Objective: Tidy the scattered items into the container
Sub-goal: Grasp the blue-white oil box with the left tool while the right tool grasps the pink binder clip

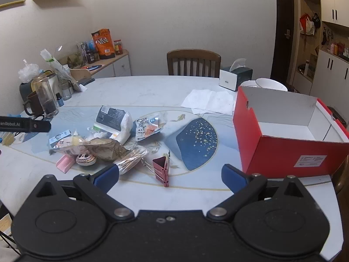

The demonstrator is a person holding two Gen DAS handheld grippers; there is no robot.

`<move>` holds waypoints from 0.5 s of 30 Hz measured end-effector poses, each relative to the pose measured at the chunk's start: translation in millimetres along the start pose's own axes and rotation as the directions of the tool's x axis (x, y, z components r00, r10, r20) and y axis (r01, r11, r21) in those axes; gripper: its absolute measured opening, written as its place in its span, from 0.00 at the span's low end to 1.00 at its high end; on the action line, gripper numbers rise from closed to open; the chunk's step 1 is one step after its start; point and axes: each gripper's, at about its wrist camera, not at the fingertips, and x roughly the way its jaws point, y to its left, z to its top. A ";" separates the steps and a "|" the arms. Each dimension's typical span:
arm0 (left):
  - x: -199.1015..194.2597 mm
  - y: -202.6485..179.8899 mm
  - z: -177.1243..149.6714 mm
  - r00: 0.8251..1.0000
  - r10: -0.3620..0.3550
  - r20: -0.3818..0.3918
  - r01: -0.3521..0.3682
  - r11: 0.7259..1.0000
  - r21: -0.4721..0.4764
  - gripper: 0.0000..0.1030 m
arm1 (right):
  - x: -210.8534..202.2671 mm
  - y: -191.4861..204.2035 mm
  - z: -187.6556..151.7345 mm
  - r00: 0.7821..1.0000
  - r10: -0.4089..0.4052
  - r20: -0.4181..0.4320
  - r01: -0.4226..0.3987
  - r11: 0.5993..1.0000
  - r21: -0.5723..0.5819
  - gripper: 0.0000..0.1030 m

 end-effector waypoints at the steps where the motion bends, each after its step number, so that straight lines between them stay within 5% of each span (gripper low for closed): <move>1: 3.8 4.6 2.0 1.000 0.000 0.000 0.000 1.000 0.003 1.00 | 4.0 2.0 0.5 1.000 -0.001 -0.003 0.001 1.000 0.000 0.97; 15: 81.3 63.1 2.7 0.995 0.007 -0.100 0.001 0.997 0.081 1.00 | 65.8 23.4 0.8 0.993 -0.051 -0.104 0.051 0.999 -0.003 0.96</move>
